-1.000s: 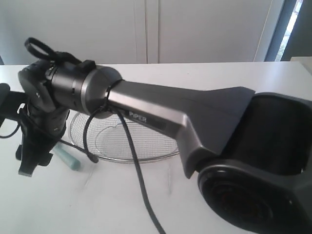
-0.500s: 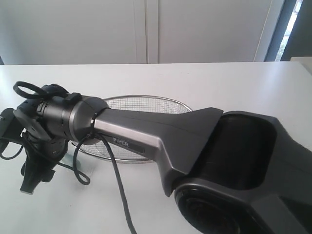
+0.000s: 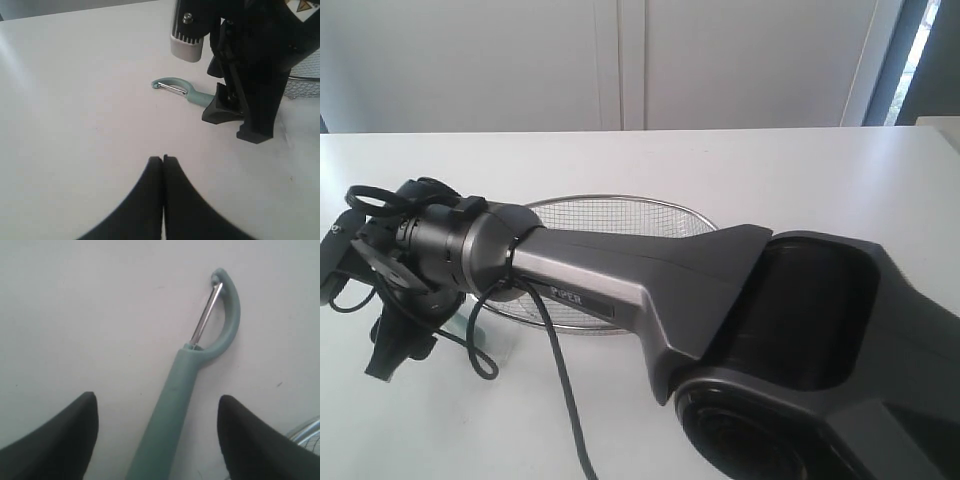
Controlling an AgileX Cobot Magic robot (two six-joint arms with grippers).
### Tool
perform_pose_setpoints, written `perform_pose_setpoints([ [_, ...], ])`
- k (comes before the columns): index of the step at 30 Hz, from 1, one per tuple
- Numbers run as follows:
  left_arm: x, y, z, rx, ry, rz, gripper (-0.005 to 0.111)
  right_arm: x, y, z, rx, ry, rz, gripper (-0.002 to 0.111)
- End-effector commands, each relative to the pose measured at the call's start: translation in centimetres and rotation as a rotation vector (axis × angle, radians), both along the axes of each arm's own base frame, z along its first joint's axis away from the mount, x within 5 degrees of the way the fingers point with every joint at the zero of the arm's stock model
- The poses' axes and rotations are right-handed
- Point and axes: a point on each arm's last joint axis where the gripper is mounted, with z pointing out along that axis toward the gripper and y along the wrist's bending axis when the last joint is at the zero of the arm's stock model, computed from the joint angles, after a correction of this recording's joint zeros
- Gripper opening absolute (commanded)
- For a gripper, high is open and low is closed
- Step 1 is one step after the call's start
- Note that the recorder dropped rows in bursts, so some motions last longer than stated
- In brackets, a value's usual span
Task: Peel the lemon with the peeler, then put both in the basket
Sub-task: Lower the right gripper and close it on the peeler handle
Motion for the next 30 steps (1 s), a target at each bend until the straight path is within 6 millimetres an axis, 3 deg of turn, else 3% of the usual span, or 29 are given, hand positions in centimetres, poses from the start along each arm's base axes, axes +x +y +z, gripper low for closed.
perform_pose_setpoints([
  [1,0.0,-0.1,-0.1,-0.011,-0.005,-0.005,0.0,0.2,0.0,0.4,0.018,-0.015,-0.017,0.064],
  [11,0.0,-0.1,-0.1,-0.011,-0.005,-0.005,0.0,0.8,-0.4,0.3,0.034,0.006,-0.067,0.064],
  [16,0.0,-0.1,-0.1,-0.011,-0.005,-0.005,0.0,0.7,-0.3,-1.4,0.003,0.038,-0.077,0.064],
  [30,0.0,-0.1,-0.1,-0.011,-0.005,-0.005,0.0,0.9,-0.1,-3.2,0.007,0.046,-0.089,0.064],
])
